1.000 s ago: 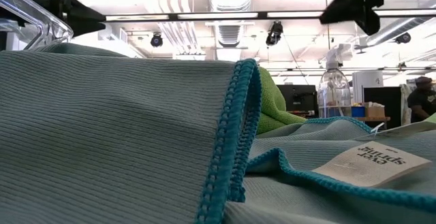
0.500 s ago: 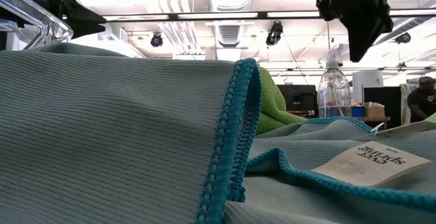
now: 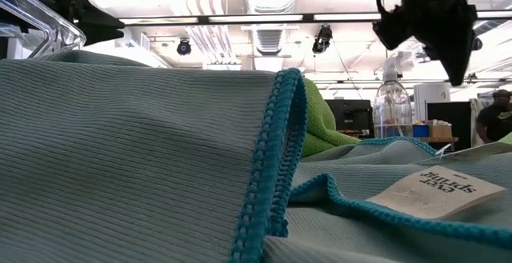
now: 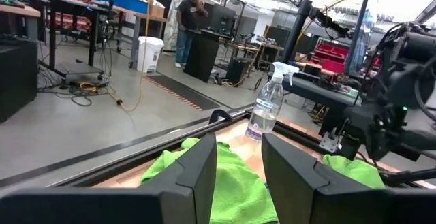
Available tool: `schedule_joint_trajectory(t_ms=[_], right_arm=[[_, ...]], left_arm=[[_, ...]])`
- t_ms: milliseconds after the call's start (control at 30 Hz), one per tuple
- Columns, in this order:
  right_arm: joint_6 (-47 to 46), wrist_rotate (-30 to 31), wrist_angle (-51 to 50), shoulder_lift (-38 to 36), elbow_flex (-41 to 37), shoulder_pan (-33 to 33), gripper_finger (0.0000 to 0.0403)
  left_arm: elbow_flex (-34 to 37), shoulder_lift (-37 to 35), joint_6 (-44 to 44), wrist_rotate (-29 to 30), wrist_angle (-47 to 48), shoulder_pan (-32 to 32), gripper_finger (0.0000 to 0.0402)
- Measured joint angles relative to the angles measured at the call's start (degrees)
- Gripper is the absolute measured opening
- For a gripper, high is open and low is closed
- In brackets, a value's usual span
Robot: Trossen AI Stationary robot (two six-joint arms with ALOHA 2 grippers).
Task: Sort microfiber towel by color & place in baskets
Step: Put the bottom right green microfiber cloth into the top transparent bin
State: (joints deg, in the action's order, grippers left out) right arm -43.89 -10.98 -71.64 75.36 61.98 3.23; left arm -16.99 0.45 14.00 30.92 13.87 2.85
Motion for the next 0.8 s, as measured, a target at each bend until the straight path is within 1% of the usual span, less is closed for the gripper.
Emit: schedule_joint_trajectory(t_ms=[200,367,600,800], right_arm=[[1.03,-1.49,0.12,5.92,-0.09,3.46,0.005],[2.55,-1.44,0.12,10.69,-0.11,5.54,0.0063],[4.15,-1.01,0.3,15.57,-0.13,6.42,0.0092],[6.96,-0.96,0.29,19.4,-0.13,6.4,0.0127]], left_arm=[[0.0,0.0,0.0,-0.02,-0.02,0.0,0.0103],[0.0,0.0,0.0,-0.02,-0.02,-0.02,0.0103],[0.0,0.0,0.0,-1.91,-0.02,-0.02,0.0103],[0.0,0.0,0.17,-3.49,0.09,-0.01,0.0103]])
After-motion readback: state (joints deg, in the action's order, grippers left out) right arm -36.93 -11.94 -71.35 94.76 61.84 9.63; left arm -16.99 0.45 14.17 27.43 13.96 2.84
